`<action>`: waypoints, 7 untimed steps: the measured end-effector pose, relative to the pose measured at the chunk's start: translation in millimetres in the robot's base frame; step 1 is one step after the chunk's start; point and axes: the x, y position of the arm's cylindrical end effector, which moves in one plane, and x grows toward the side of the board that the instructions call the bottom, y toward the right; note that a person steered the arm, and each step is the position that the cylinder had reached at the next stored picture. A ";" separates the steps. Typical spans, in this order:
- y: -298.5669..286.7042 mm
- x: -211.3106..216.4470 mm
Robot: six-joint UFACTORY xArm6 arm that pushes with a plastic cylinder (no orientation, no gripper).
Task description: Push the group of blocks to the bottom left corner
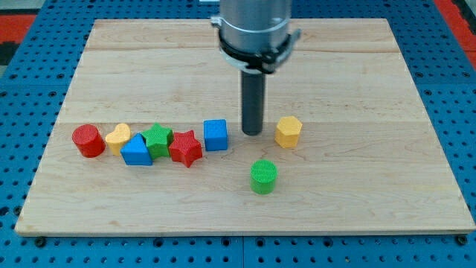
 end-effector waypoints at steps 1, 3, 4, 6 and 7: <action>-48.1 11.3; -99.9 -11.8; -60.2 -4.5; -170.7 10.7; -194.4 16.6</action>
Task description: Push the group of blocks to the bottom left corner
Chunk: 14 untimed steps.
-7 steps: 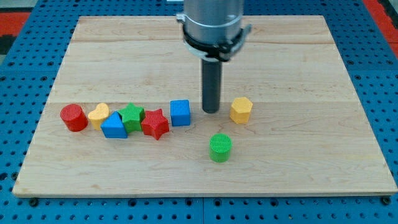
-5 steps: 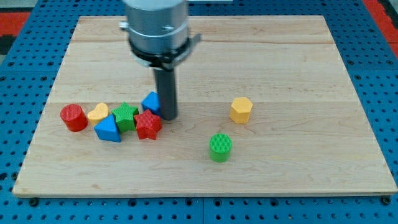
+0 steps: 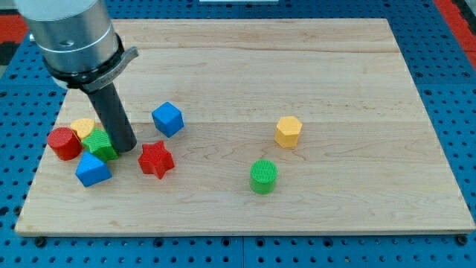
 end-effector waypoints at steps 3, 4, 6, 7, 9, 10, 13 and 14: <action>137.2 6.3; 102.4 31.8; -0.8 24.6; 61.6 -16.9; -76.6 -118.5; -135.1 -114.1; -134.9 -18.3; -134.4 -2.2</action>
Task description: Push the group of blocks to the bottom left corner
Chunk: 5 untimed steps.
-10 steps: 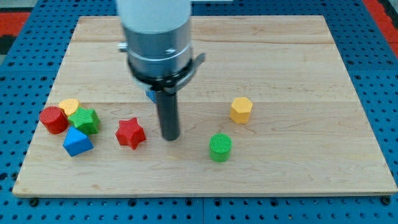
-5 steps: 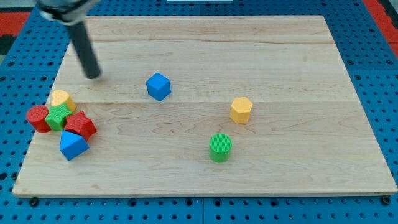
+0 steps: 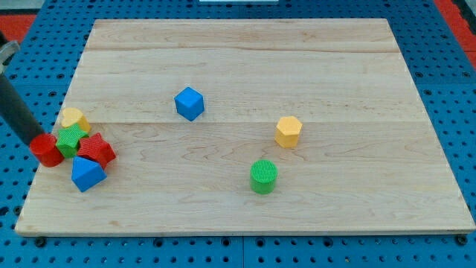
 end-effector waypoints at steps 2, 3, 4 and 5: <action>0.2 7.4; 11.1 -29.3; 21.2 -92.6; 43.8 -42.9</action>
